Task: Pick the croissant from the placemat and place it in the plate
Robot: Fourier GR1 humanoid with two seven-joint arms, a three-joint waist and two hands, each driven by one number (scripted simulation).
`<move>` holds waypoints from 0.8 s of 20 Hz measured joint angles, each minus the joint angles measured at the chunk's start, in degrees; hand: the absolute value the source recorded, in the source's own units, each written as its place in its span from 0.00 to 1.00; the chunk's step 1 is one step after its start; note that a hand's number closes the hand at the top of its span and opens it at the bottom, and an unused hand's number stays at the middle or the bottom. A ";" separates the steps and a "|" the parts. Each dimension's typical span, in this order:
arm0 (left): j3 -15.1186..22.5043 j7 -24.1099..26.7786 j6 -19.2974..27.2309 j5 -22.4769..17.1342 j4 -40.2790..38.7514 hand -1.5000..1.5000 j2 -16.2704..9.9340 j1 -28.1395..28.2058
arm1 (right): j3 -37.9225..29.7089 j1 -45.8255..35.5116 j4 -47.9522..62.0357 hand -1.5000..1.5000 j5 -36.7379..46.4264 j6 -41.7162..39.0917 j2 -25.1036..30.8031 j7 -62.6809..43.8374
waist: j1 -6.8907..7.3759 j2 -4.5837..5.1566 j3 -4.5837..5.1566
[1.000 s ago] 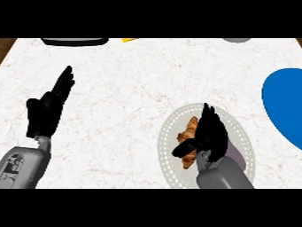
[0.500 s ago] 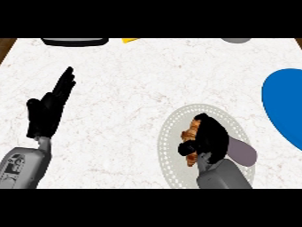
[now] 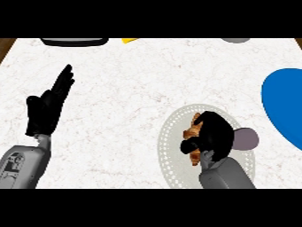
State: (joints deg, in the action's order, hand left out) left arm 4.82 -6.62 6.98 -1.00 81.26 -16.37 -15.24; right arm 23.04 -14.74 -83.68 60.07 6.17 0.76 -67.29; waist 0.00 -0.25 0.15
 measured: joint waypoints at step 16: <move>-3.33 1.68 1.75 -0.46 -0.38 0.50 -0.96 4.35 | -25.79 11.99 -8.00 1.00 -23.00 0.82 39.92 48.88 | -6.58 -1.18 -0.80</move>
State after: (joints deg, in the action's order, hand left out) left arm 1.50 -4.94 8.73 -1.46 80.88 -17.33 -10.89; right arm -2.75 -2.75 -91.68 37.07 6.99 40.67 -18.41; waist -6.58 -1.43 -0.66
